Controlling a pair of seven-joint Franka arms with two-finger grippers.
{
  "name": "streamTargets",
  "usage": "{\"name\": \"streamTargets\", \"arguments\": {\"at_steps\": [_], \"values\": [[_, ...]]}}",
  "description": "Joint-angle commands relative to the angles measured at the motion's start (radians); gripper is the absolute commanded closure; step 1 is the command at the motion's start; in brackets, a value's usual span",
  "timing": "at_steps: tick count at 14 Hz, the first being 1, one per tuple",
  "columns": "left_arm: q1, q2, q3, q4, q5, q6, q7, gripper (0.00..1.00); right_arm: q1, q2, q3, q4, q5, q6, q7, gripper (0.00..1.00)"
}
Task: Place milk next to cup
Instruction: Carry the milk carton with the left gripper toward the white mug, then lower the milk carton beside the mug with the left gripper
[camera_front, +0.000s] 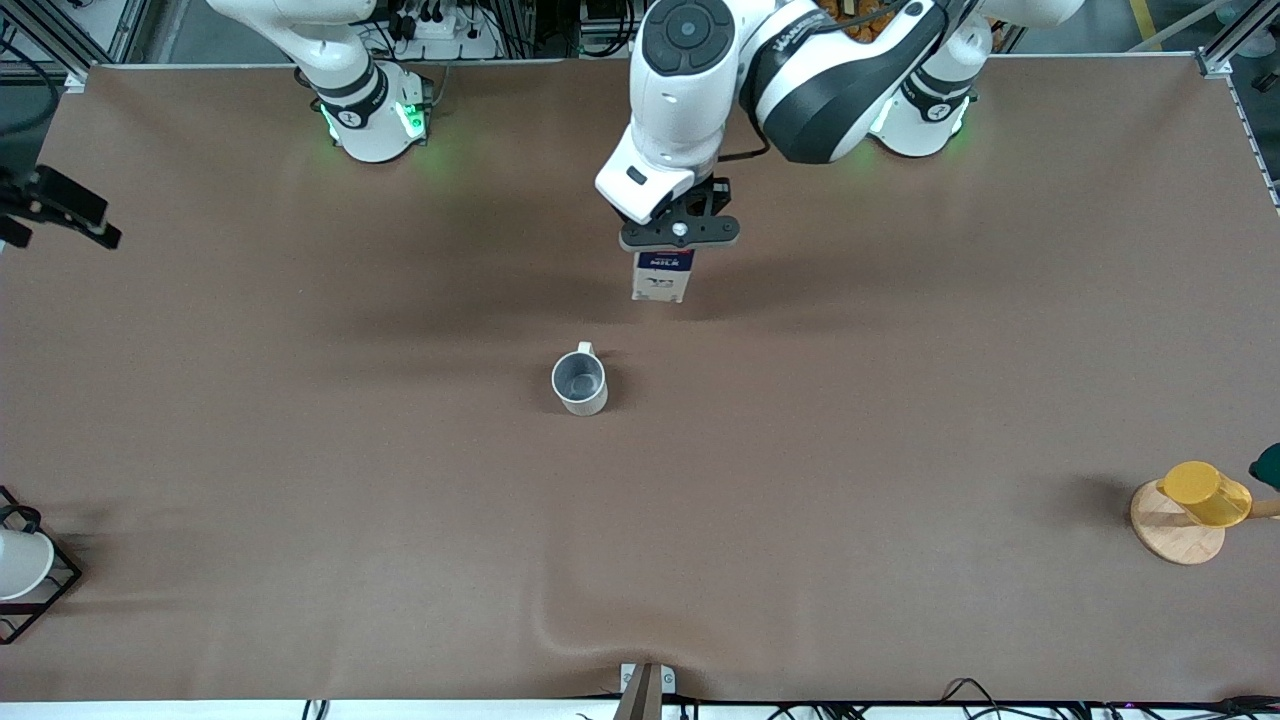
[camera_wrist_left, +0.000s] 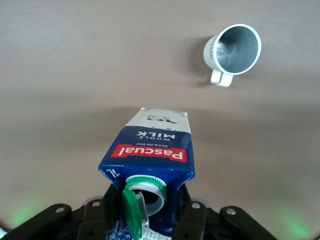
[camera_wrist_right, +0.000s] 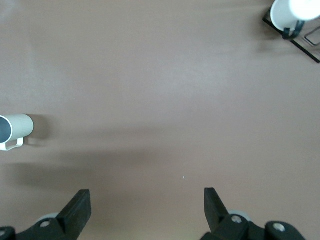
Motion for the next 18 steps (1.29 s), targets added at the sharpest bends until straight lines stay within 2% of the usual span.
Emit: {"name": "streamTargets", "arguments": {"at_steps": [1,4,7,11,14,18], "values": [[-0.069,0.079,0.016,0.059,-0.007,0.063,-0.063,0.89,0.004,0.011,0.004,0.01,0.002,0.012,-0.004,0.0],[-0.092,0.124,0.022,0.078,-0.004,0.131,-0.074,0.89,0.005,0.006,0.003,-0.008,-0.003,0.015,-0.004,0.0],[-0.104,0.156,0.033,0.079,0.002,0.158,-0.067,0.88,-0.001,0.008,0.003,-0.01,-0.046,0.036,-0.006,0.0],[-0.135,0.216,0.057,0.081,0.021,0.238,-0.065,0.88,0.002,0.008,0.004,-0.013,-0.041,0.035,-0.004,0.0],[-0.17,0.222,0.105,0.082,0.03,0.243,-0.059,0.88,0.005,0.008,0.004,-0.008,-0.034,0.03,-0.006,0.0],[-0.172,0.239,0.107,0.082,0.05,0.246,-0.041,0.88,-0.001,0.011,0.004,-0.008,-0.032,0.038,-0.006,0.0]]}}
